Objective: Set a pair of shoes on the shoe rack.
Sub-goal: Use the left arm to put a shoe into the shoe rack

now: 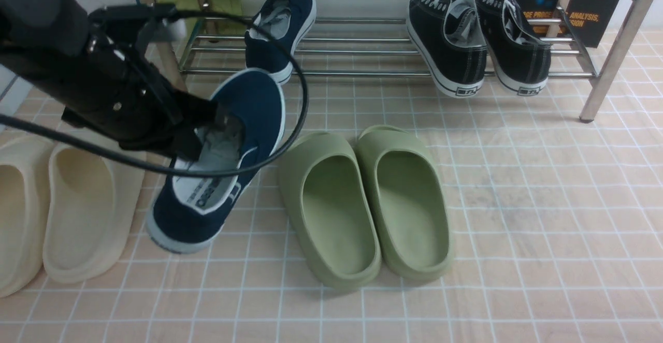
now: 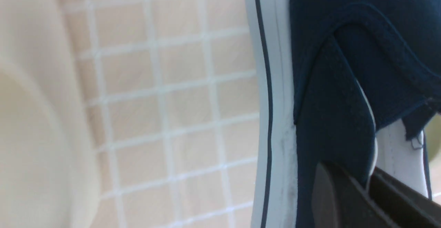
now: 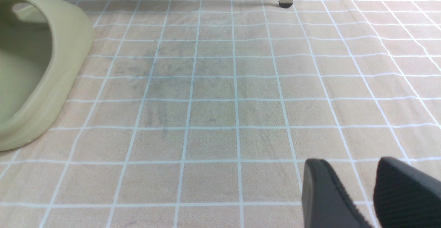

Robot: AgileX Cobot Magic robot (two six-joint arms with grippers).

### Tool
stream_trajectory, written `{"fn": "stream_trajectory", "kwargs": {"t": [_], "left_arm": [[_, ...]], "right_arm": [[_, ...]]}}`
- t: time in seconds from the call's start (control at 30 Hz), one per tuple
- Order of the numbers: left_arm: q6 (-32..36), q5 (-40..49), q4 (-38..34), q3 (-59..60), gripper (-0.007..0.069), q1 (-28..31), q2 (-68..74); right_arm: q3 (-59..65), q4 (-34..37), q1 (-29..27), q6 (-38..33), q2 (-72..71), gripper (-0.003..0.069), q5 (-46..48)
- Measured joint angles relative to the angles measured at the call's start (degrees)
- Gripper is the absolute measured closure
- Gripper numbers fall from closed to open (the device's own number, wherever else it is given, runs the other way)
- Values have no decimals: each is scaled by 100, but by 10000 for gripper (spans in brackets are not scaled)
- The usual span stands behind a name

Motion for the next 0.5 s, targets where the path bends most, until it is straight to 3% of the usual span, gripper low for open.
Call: {"fn": "stream_trajectory", "kwargs": {"t": [0.2, 0.5], "left_arm": [[519, -320, -923, -605, 588, 0, 877], [698, -690, -1483, -2079, 588, 0, 2347]], "right_arm": [[0, 0, 0, 0, 0, 421, 0], [0, 0, 0, 0, 0, 421, 0]]}}
